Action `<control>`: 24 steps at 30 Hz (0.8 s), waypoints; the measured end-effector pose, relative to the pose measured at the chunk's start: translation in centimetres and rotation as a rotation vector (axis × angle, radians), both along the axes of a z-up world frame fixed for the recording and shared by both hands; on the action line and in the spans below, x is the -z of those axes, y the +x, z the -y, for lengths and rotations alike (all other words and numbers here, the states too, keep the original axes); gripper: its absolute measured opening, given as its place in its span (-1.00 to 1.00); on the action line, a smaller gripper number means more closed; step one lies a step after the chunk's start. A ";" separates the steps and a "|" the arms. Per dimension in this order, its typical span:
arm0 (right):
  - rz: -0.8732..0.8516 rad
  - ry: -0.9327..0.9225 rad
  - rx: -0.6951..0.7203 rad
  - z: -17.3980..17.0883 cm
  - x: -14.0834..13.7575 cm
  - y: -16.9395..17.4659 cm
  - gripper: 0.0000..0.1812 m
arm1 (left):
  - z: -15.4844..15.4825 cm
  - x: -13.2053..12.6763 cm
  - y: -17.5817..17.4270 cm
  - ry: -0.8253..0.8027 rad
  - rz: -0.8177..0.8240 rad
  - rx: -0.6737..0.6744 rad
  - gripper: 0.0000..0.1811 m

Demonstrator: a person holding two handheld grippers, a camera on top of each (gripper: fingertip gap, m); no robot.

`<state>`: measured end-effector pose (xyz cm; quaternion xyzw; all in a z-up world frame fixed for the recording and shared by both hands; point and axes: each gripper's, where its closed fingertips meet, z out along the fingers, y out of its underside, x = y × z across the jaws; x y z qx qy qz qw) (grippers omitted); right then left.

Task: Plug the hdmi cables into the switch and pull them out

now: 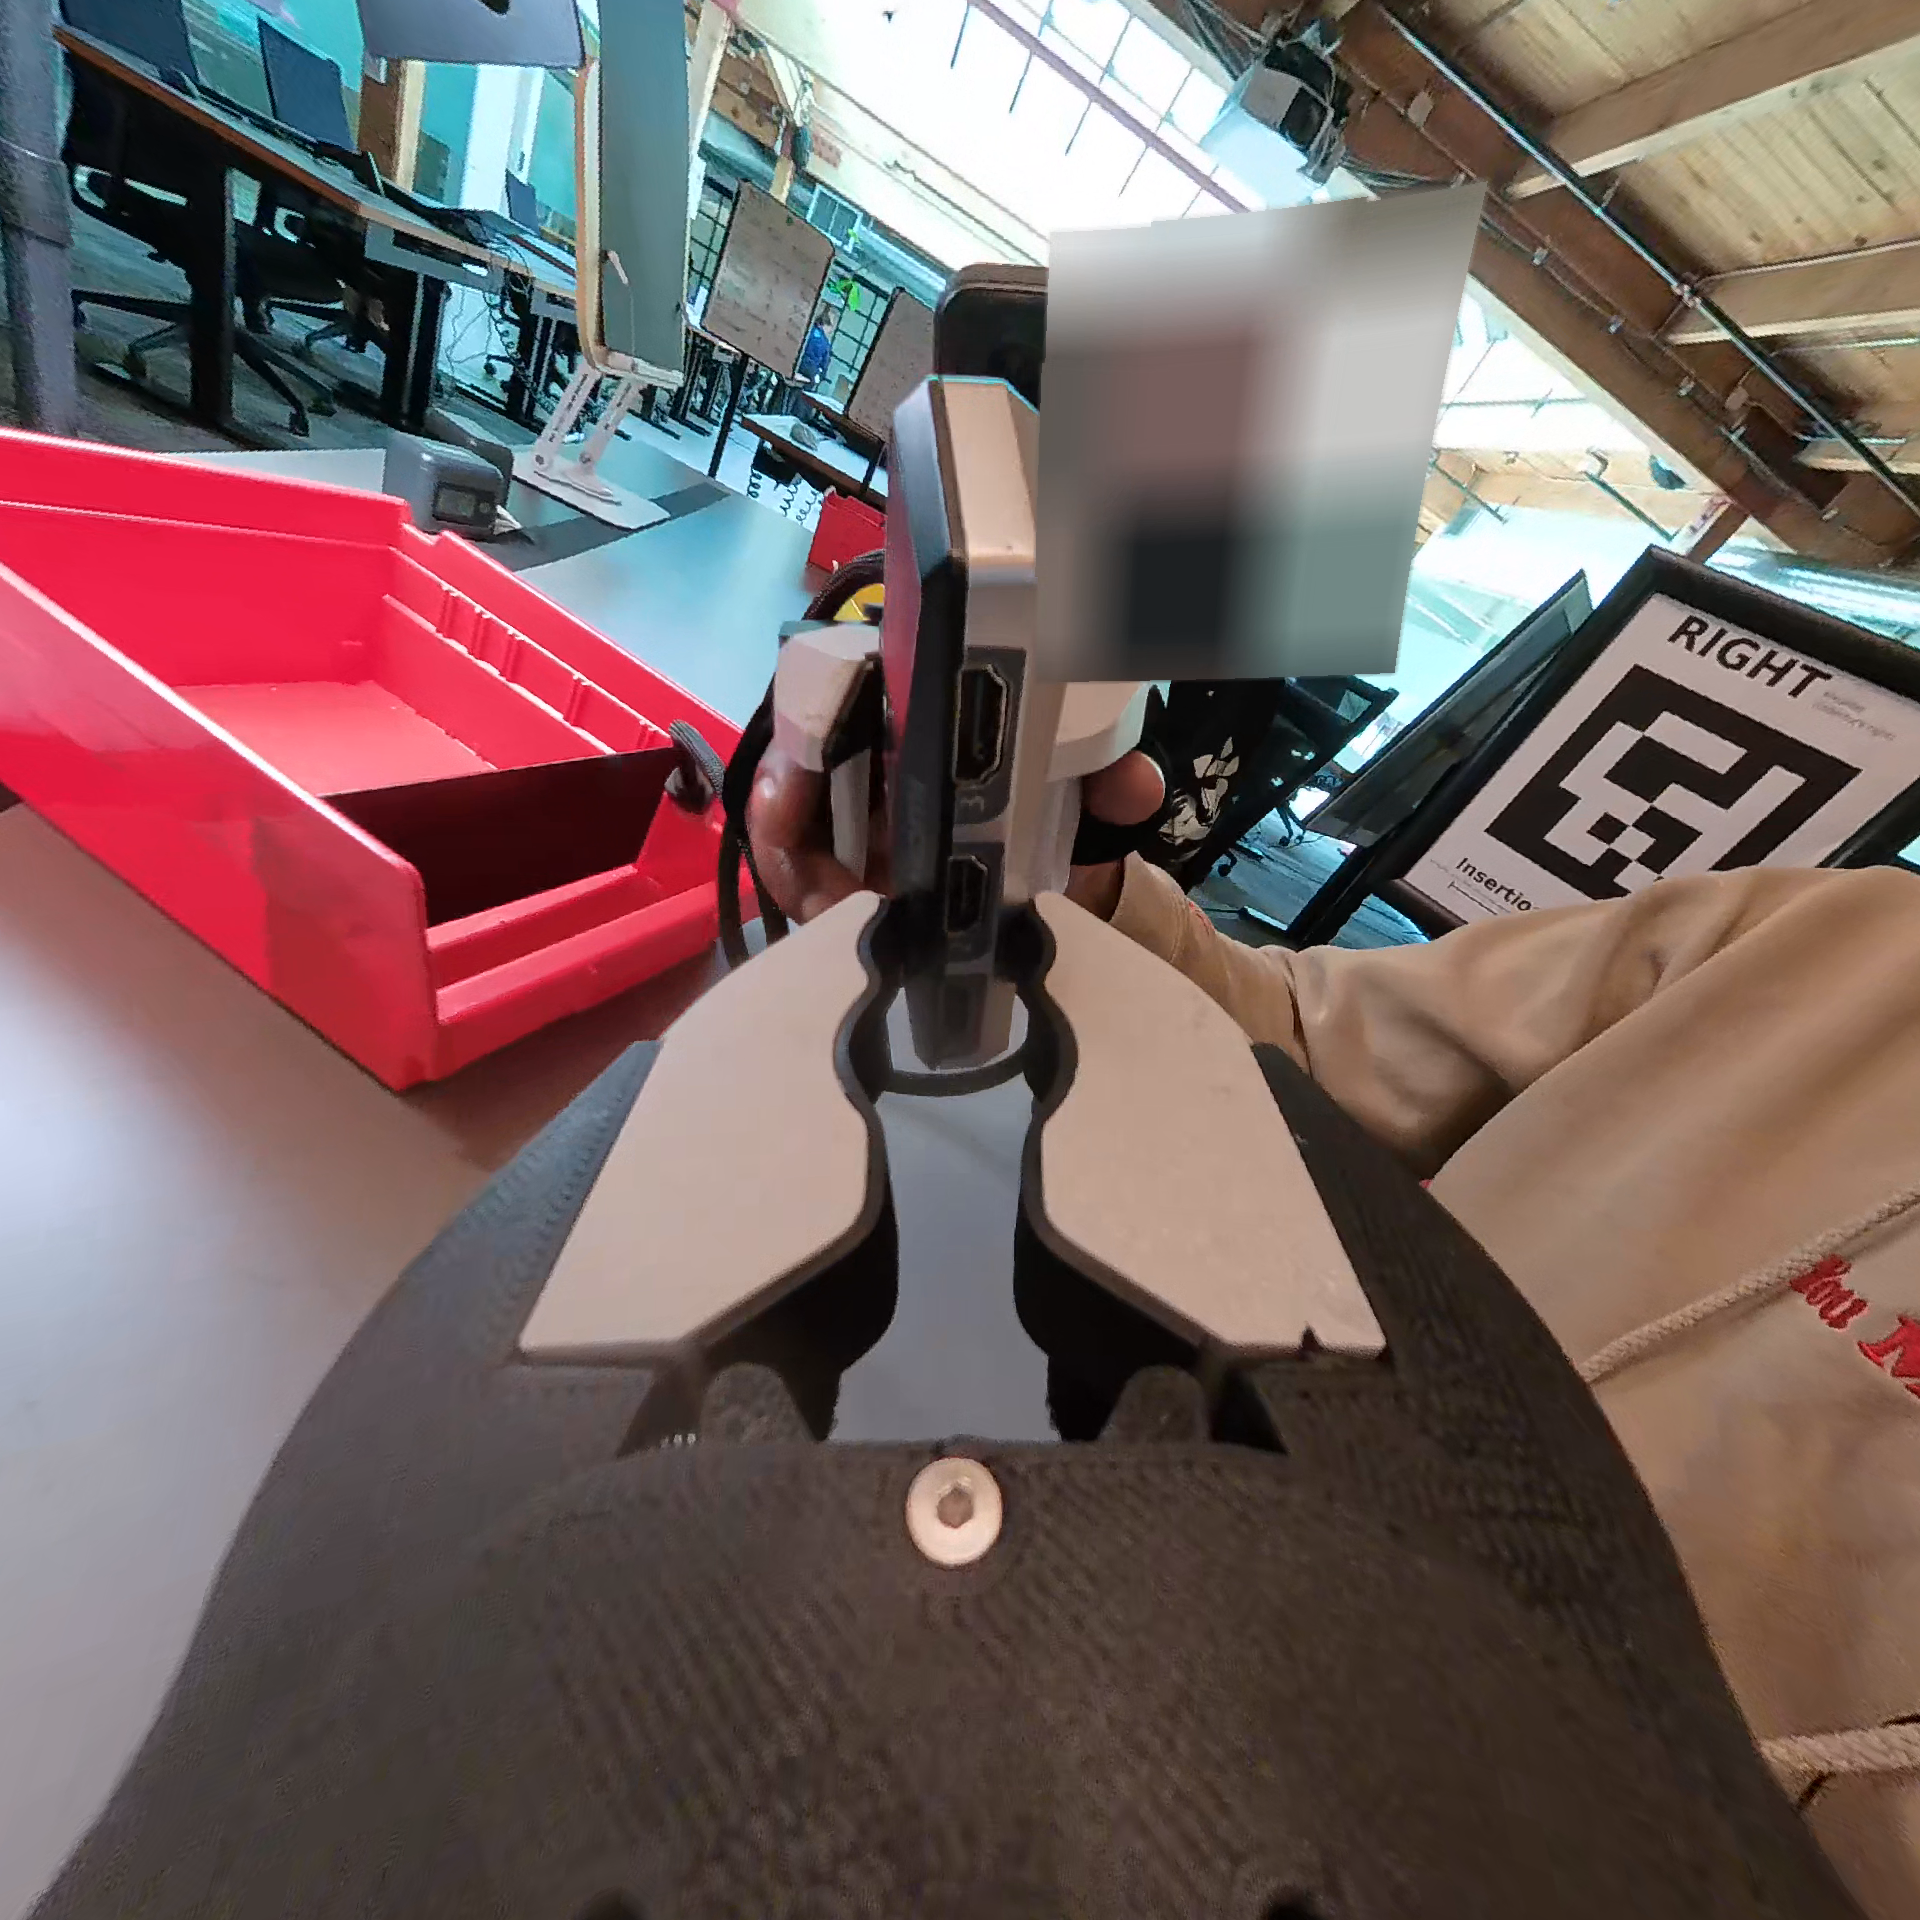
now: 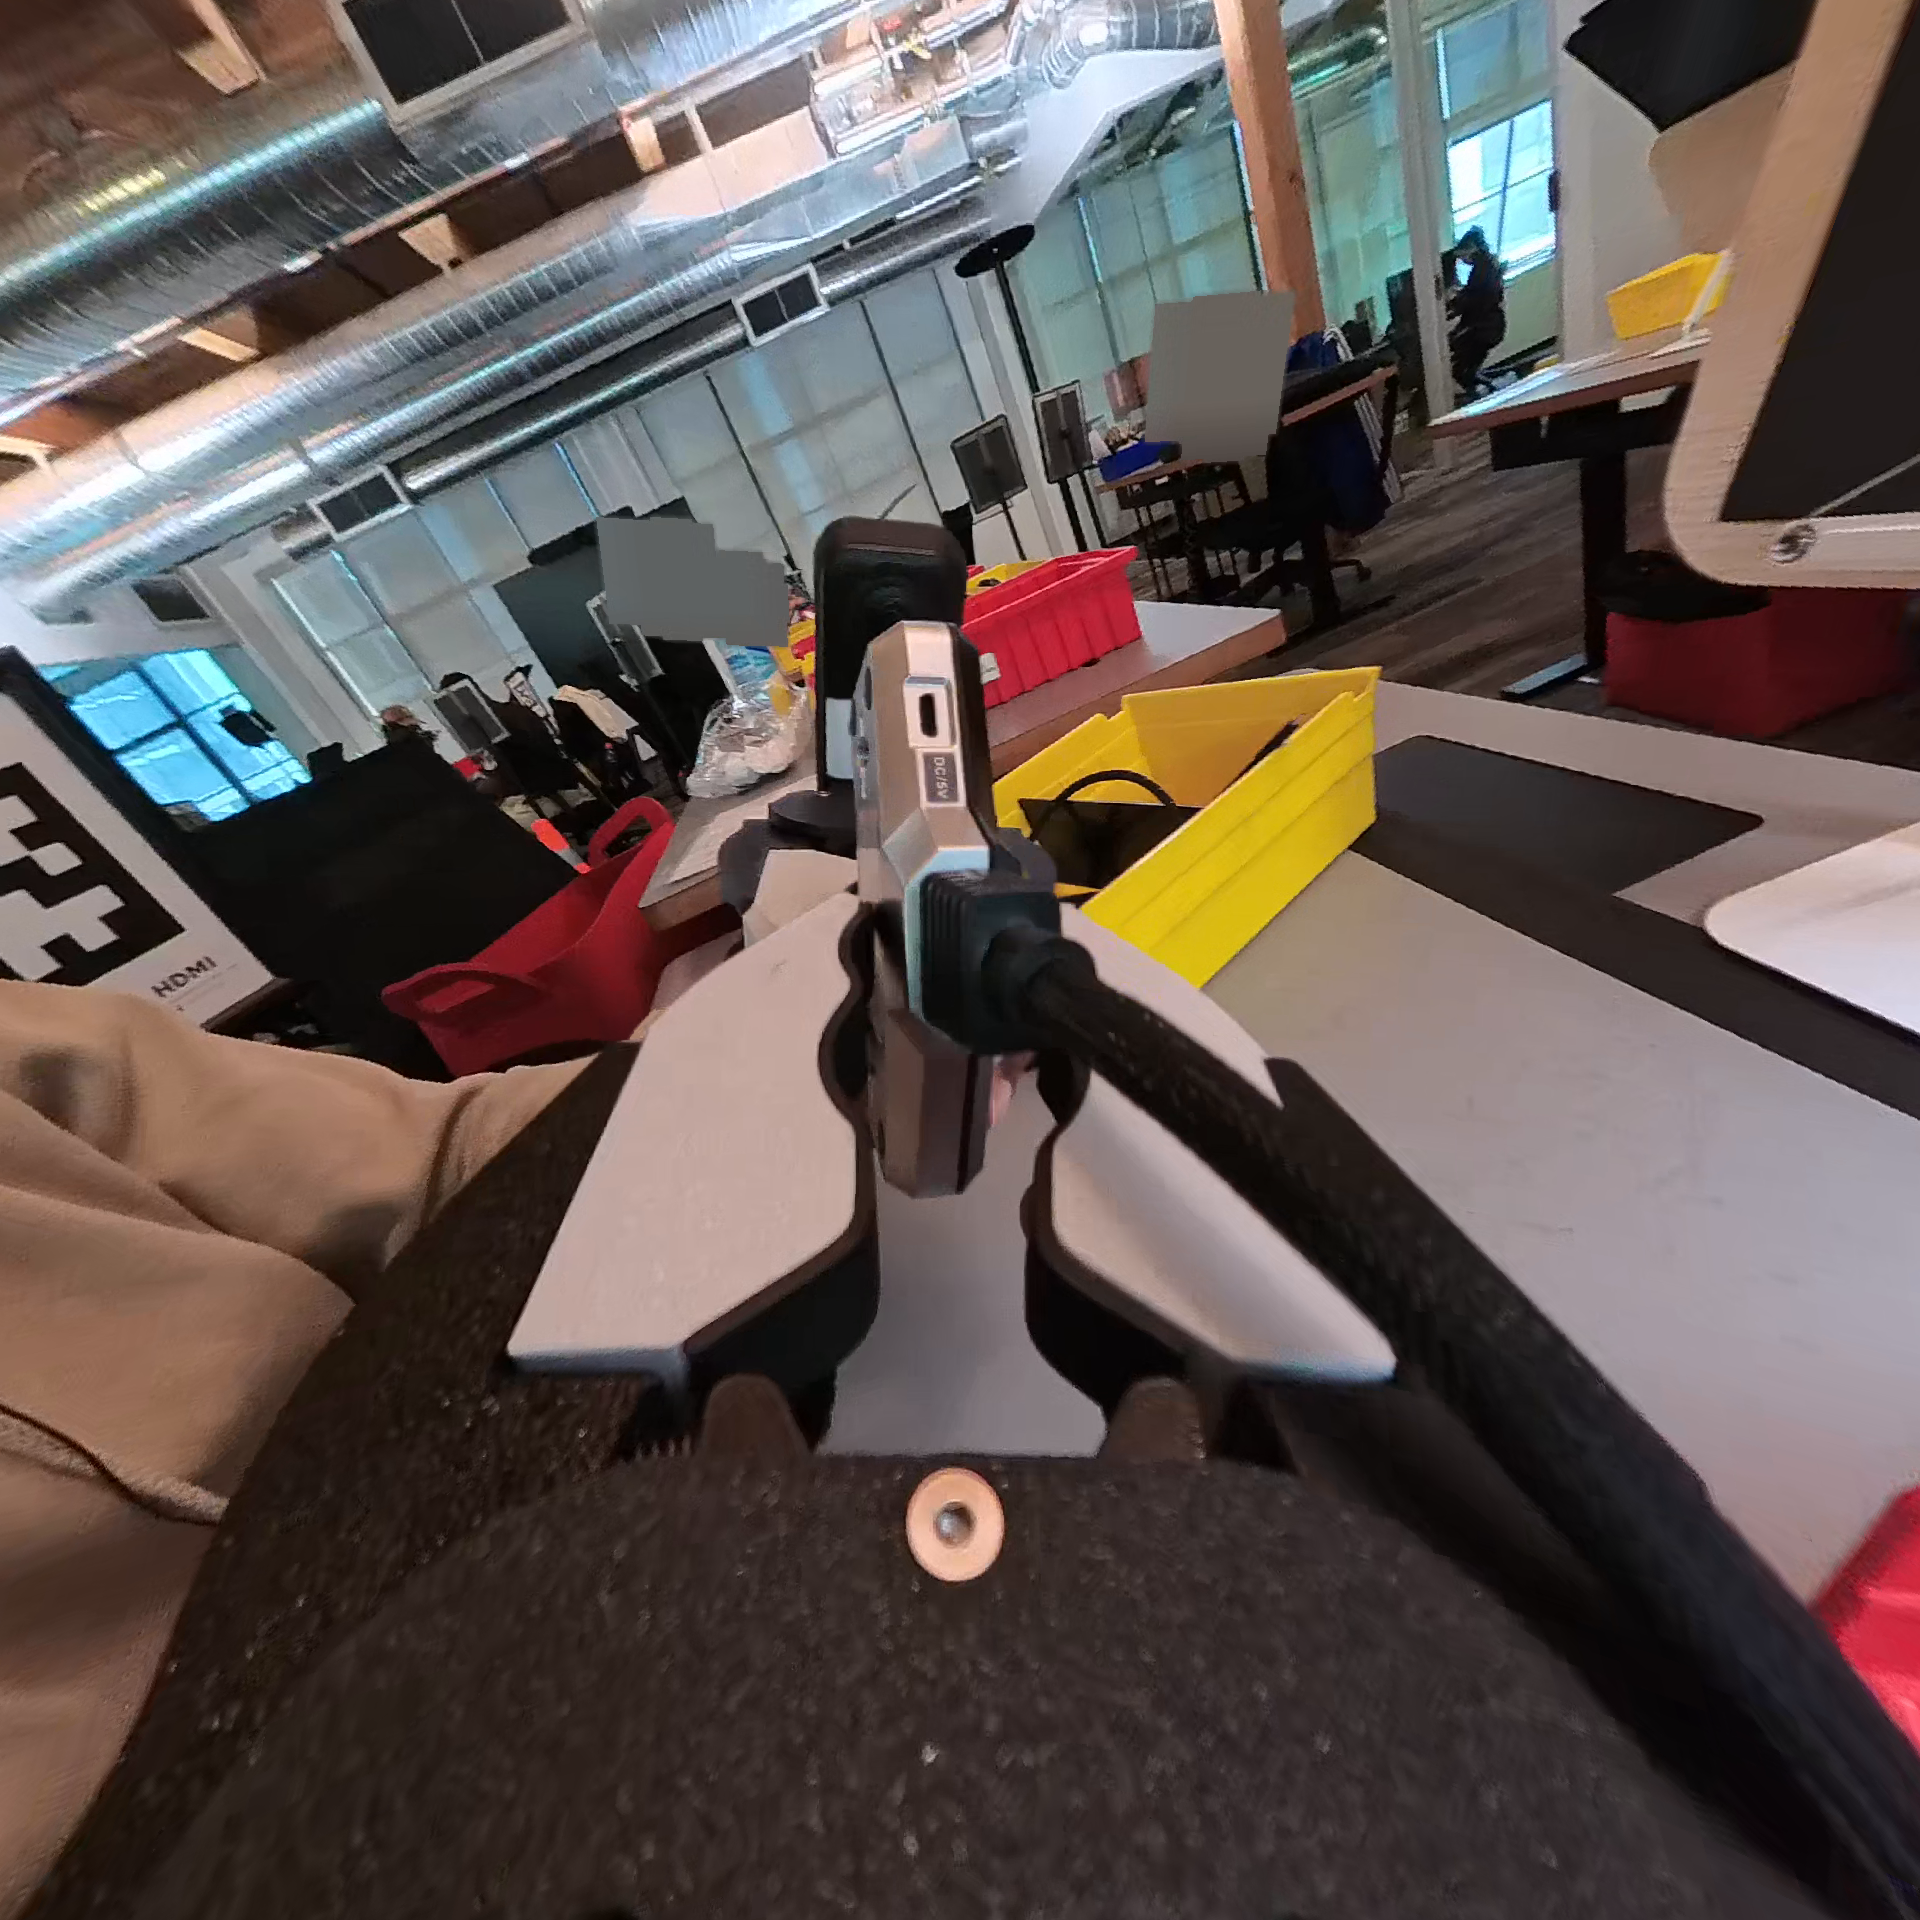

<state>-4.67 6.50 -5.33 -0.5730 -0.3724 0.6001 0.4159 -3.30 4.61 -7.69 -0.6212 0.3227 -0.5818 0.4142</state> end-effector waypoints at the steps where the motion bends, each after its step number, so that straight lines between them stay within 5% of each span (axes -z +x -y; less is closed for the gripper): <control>1: -0.012 -0.003 -0.010 0.2 -0.1 -0.1 -0.70 | 0.1 -0.1 0.1 -0.001 0.001 0.003 -0.76; 24: -0.025 0.054 -0.067 1.1 -0.1 0.1 -0.73 | 0.5 -0.6 -0.2 0.004 -0.043 -0.010 -0.74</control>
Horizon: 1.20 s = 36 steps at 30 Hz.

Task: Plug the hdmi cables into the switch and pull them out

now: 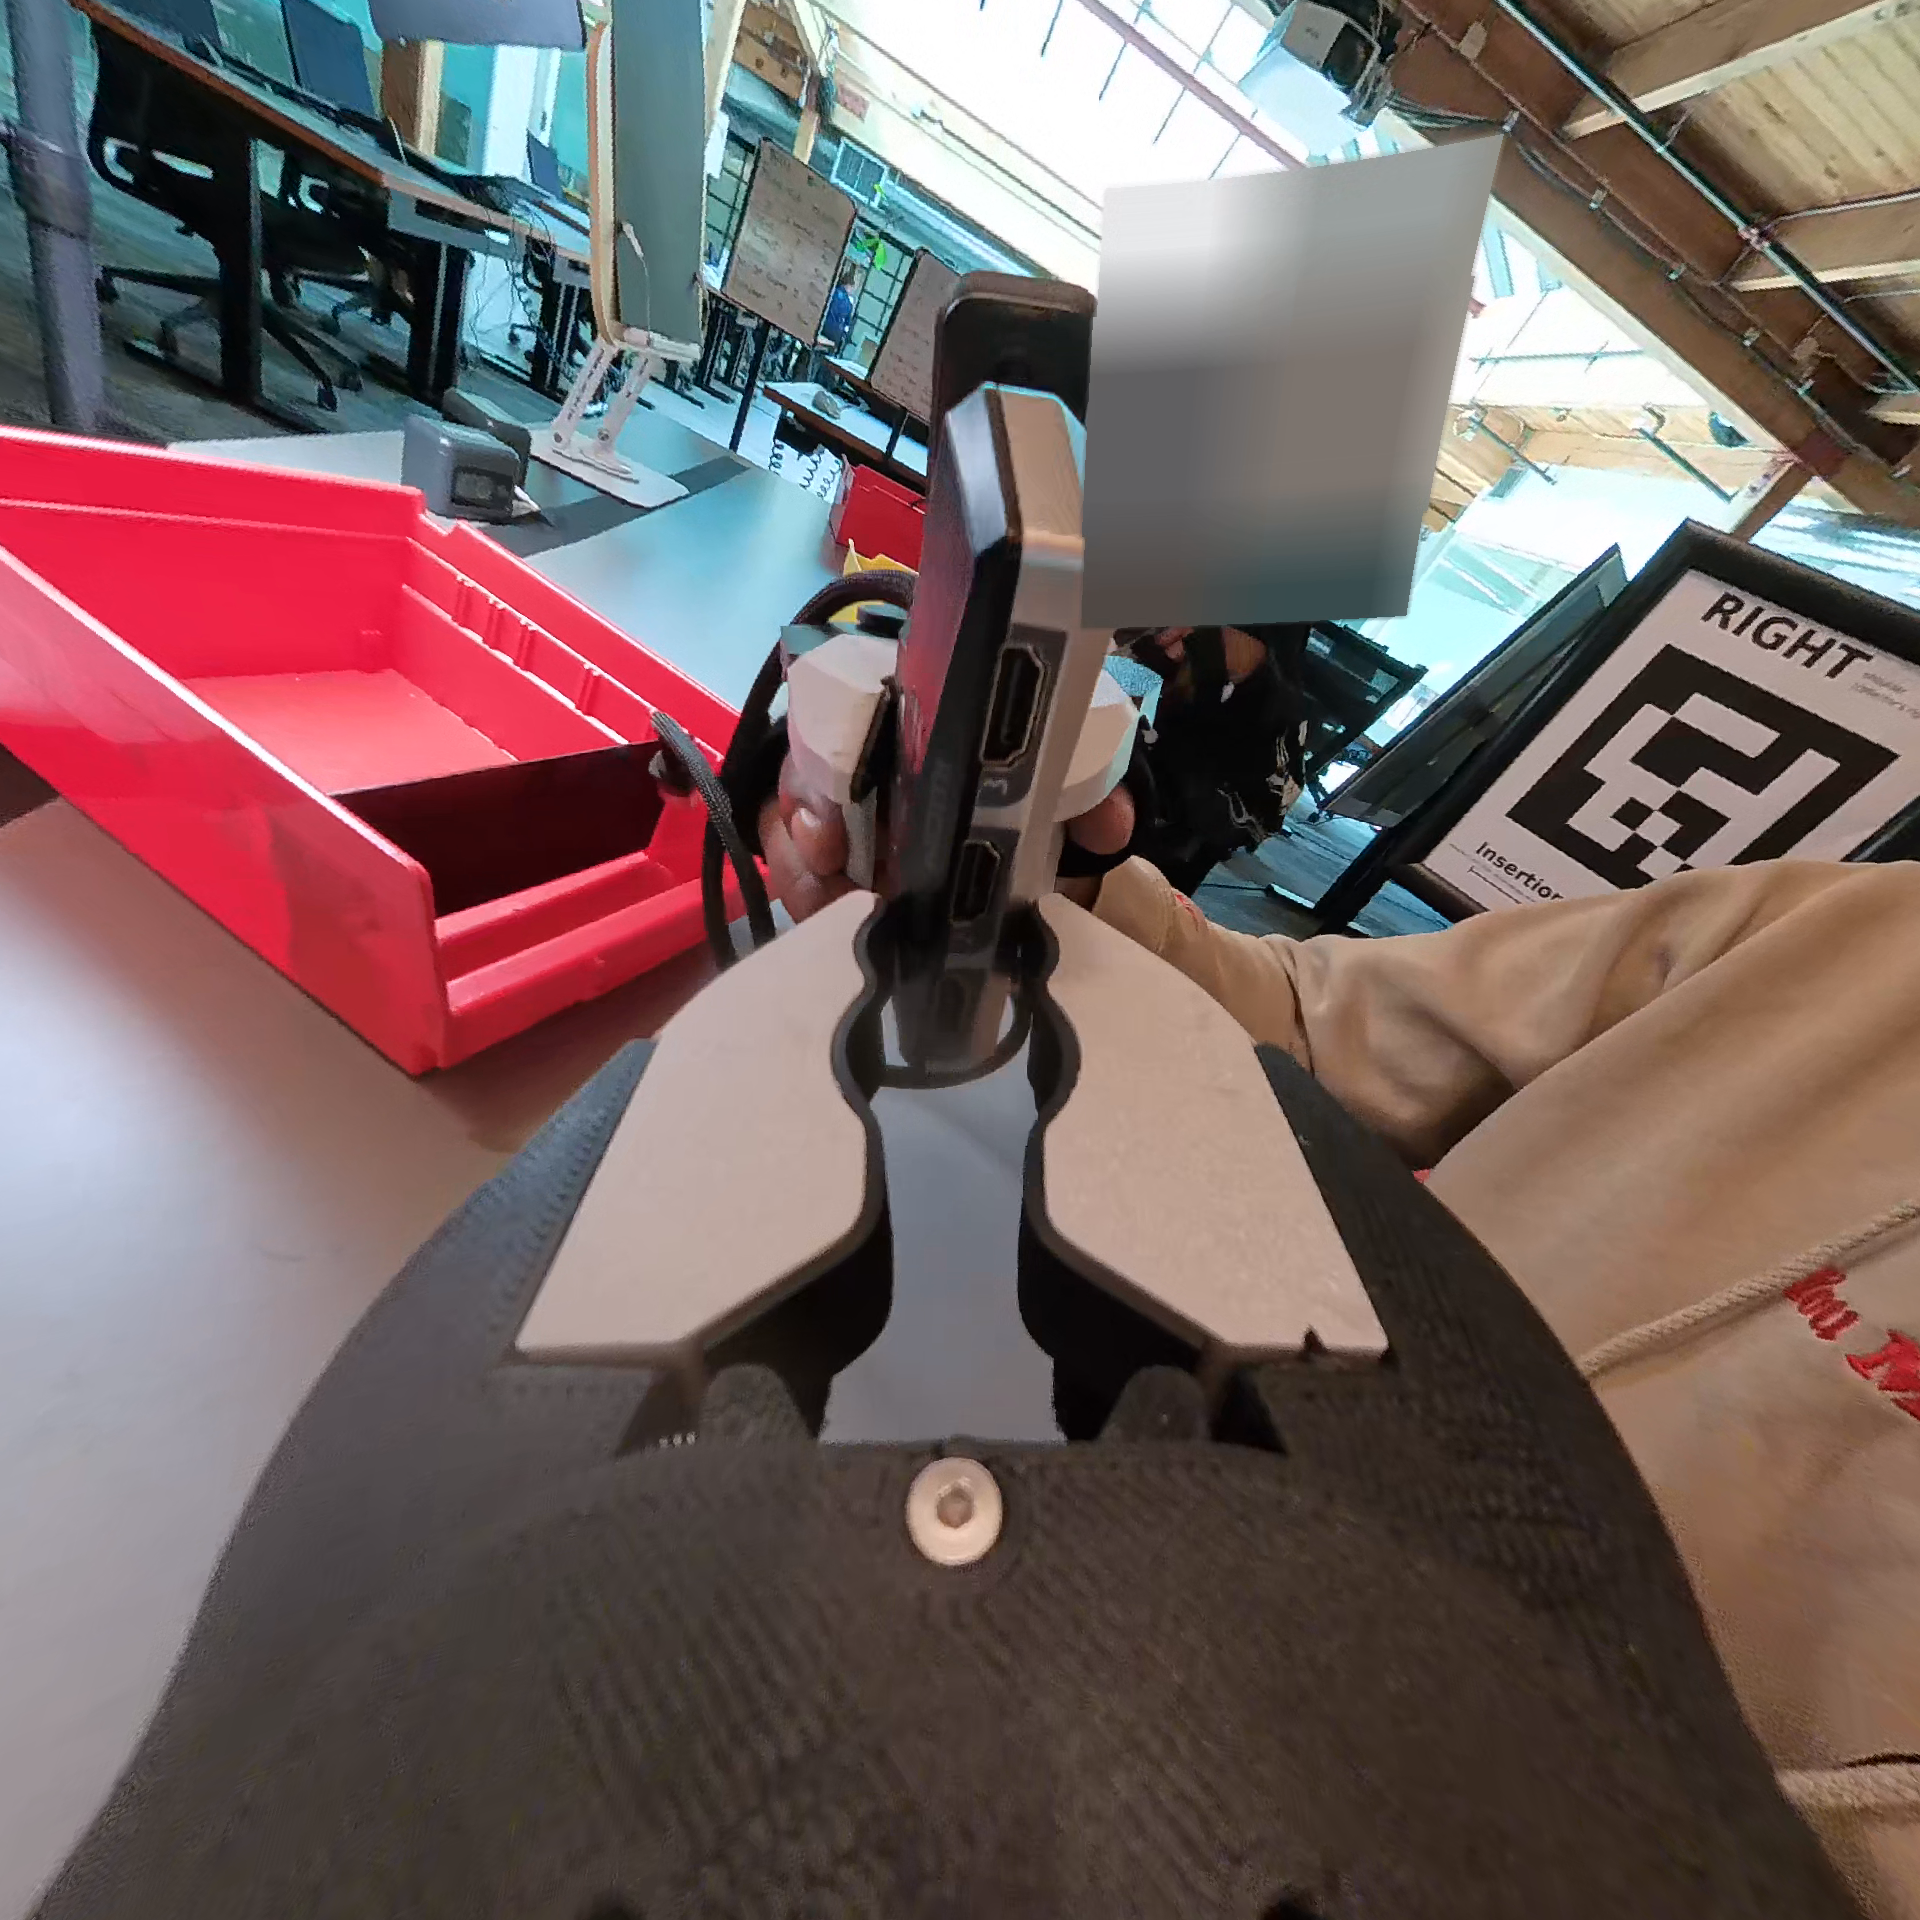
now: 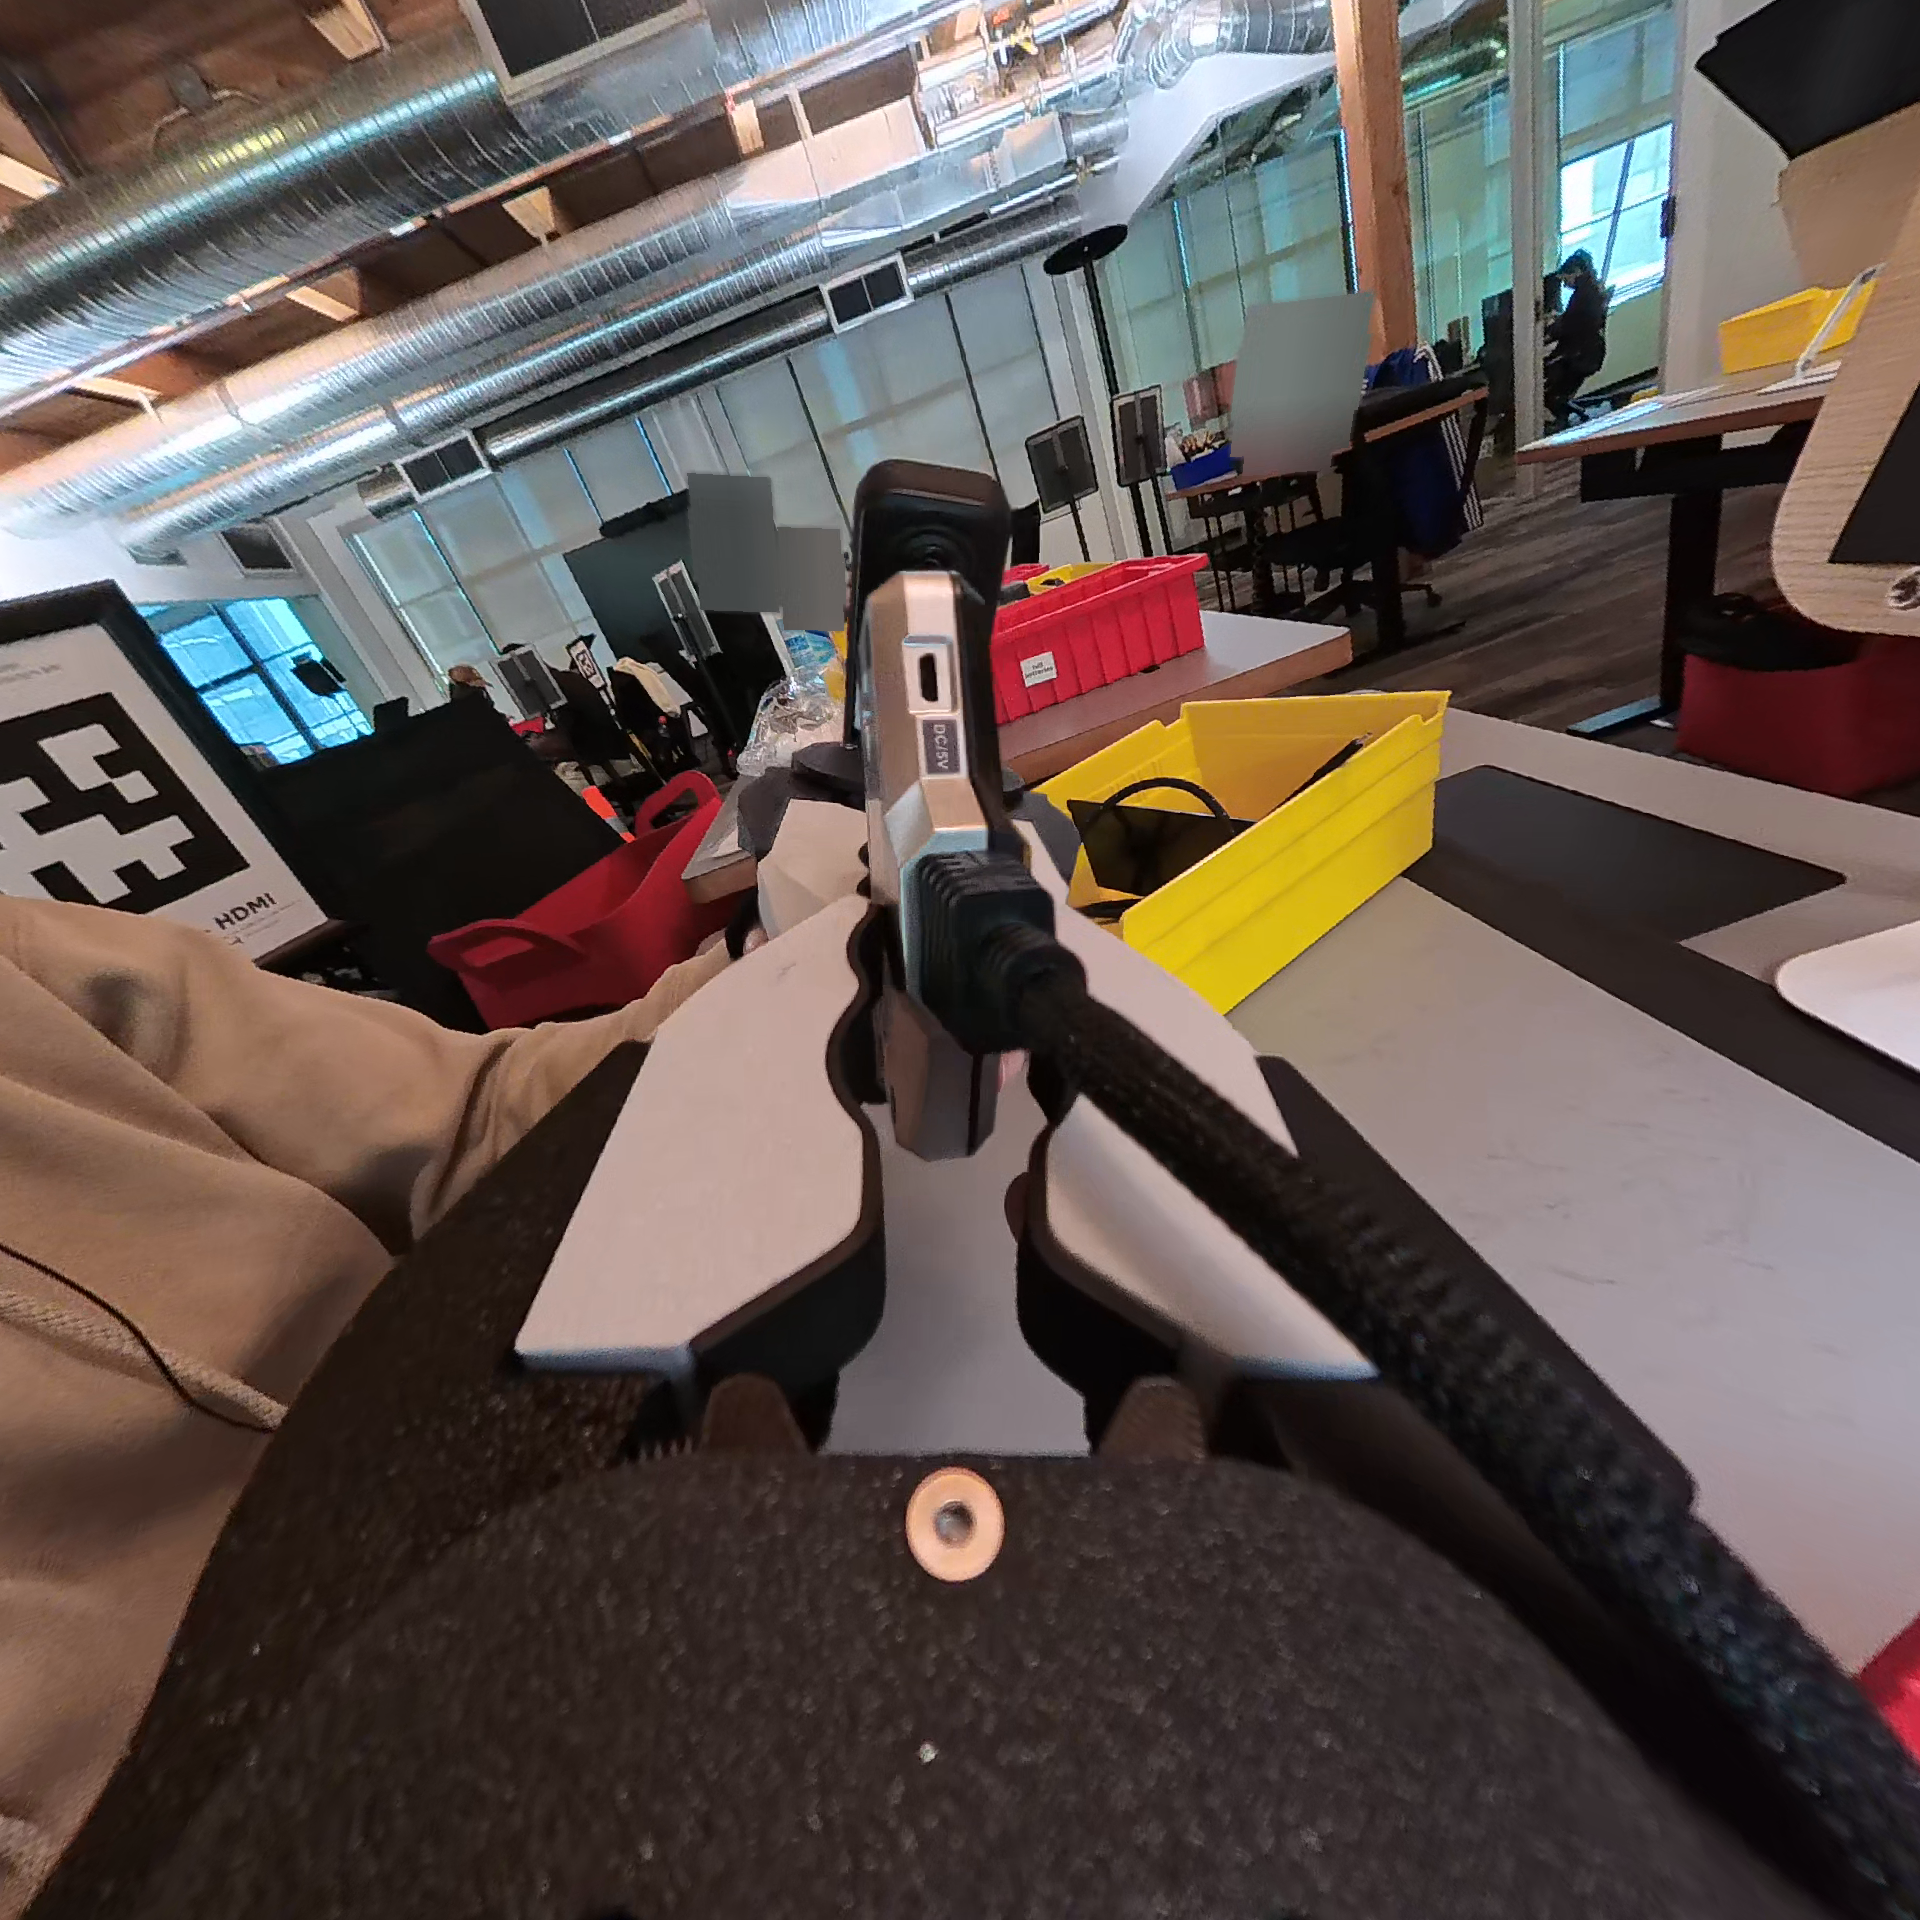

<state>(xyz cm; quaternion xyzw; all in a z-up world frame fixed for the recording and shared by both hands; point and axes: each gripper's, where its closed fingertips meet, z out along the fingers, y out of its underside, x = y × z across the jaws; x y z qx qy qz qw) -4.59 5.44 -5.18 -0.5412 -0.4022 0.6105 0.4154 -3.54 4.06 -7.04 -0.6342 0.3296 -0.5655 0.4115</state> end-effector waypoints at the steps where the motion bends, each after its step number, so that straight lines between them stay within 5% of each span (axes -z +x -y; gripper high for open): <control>1: -0.009 -0.004 -0.003 0.0 -0.1 0.0 -0.72 | 0.0 -0.2 -0.1 0.008 0.005 0.000 -0.74; 6: -0.056 -0.045 0.013 -0.9 -1.2 1.3 -0.72 | -1.5 -1.7 -4.2 0.114 -0.063 -0.151 -0.71; 13: -0.061 -0.027 0.084 -2.3 -2.3 3.5 -0.72 | -5.9 -2.2 -17.9 0.227 -0.495 -0.552 -0.71; 16: -0.078 -0.035 0.078 -2.5 -2.6 3.7 -0.72 | -8.8 0.2 -25.8 0.222 -0.837 -0.675 -0.67; 22: -0.062 -0.030 0.075 -2.3 -2.3 3.4 -0.72 | -10.3 9.3 -37.7 0.047 -1.396 -0.652 -0.55; 24: -0.059 -0.028 0.074 -2.2 -2.2 3.4 -0.71 | -10.1 11.3 -38.7 0.004 -1.449 -0.606 -0.54; 28: -0.063 -0.040 0.073 -2.4 -2.1 3.6 -0.71 | -9.8 12.2 -39.1 0.013 -1.560 -0.544 -0.83; 36: -0.105 -0.052 0.084 -2.7 -3.2 4.6 -0.71 | -8.5 2.8 -38.5 0.226 -1.617 -0.687 -0.92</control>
